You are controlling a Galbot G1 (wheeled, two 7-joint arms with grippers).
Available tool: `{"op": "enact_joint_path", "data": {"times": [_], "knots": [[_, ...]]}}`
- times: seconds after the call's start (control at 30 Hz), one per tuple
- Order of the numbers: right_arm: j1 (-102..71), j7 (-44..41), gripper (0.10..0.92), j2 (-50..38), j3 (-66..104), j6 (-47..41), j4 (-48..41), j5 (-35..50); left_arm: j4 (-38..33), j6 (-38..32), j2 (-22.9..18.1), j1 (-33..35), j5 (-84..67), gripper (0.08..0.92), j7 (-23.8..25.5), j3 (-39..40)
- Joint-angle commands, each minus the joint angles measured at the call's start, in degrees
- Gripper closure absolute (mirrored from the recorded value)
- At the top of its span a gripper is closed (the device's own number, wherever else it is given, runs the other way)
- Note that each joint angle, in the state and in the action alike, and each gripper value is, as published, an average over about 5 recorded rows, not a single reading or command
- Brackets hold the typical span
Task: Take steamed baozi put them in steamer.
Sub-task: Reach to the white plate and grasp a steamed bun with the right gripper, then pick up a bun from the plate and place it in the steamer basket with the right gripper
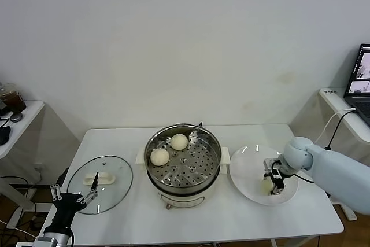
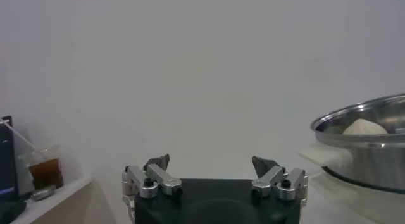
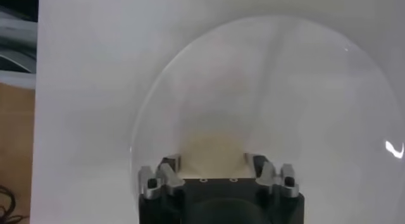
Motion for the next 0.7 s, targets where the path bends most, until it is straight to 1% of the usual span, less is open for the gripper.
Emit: {"op": "enact_joint_path", "data": {"times": [0.03,0.2,0.4,0.57,0.7], "knots": [[1.97,-0.88,0.488,0.02,-0.29,-0.43,0.23,0.59,0.12,0.01,0.09,-0.02,-0.22,0.177,0.0,0.0],[10.31,-2.98,0.505,-1.82,-2.27,-0.08,2.39,4.56,0.02,0.02,0.24,-0.1,-0.39,0.177,0.0,-0.09],[25.88,-5.68,0.505,-2.03,-6.49,1.16,3.85,13.55,0.22,0.09,0.16,-0.99,-0.46,0.177,0.0,0.67],[40.21,-4.34,0.502,2.59,-13.39,6.58,3.96,22.15,0.26,0.23,0.35,-1.73,-0.6,0.177,0.0,1.22],[46.81,-2.93,0.499,7.92,-18.61,11.02,5.6,26.93,0.74,0.12,0.48,-2.23,-1.08,0.177,-0.05,1.21]]}}
